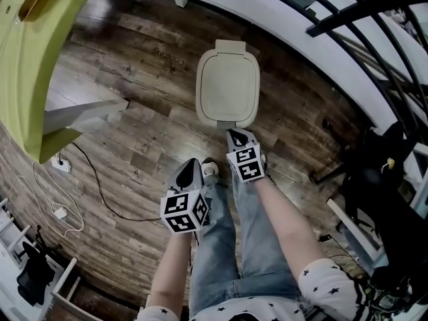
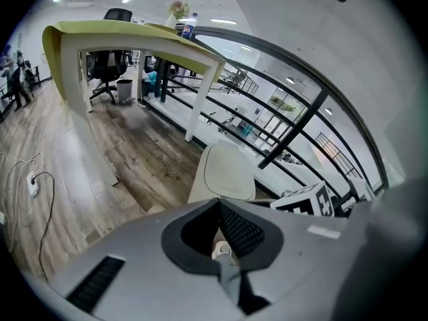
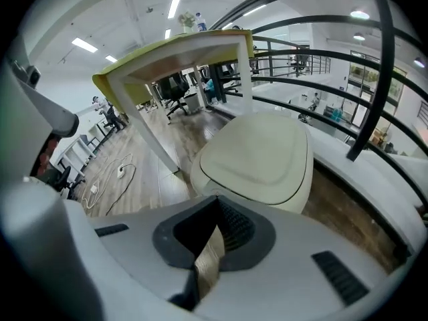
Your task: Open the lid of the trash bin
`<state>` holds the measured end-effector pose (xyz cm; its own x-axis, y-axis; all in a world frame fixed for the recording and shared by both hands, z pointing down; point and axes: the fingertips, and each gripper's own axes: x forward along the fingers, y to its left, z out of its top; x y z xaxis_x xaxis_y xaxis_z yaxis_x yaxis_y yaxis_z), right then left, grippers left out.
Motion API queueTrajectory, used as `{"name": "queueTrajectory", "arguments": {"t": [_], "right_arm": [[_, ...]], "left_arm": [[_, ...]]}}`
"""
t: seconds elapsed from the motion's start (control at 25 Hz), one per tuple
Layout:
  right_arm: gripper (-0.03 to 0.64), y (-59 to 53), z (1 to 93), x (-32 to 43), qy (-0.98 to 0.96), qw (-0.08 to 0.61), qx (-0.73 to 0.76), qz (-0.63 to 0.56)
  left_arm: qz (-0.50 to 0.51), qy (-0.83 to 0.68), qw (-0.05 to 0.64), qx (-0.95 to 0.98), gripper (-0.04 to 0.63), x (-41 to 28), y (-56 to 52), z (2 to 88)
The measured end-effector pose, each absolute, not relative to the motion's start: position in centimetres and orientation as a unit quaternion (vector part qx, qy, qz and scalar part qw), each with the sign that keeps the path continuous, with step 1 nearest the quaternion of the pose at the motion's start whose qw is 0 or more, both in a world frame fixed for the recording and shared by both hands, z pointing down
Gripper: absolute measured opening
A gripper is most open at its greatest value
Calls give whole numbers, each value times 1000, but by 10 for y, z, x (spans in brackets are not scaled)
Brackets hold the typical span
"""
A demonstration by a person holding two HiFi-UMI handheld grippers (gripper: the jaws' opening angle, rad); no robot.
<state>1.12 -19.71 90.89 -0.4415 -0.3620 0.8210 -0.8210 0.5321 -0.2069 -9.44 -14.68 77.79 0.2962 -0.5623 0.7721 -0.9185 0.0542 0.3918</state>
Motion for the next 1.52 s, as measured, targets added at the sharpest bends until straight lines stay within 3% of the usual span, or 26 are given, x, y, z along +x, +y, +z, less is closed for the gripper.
{"name": "queueTrajectory", "arguments": {"t": [0.76, 1.52], "right_arm": [[-6, -198, 931, 11, -770, 415, 389, 289], [-6, -201, 927, 15, -749, 410, 407, 323]], "left_arm": [[201, -557, 468, 656, 8, -98, -140, 788], [202, -551, 464, 664, 8, -97, -141, 774]]}}
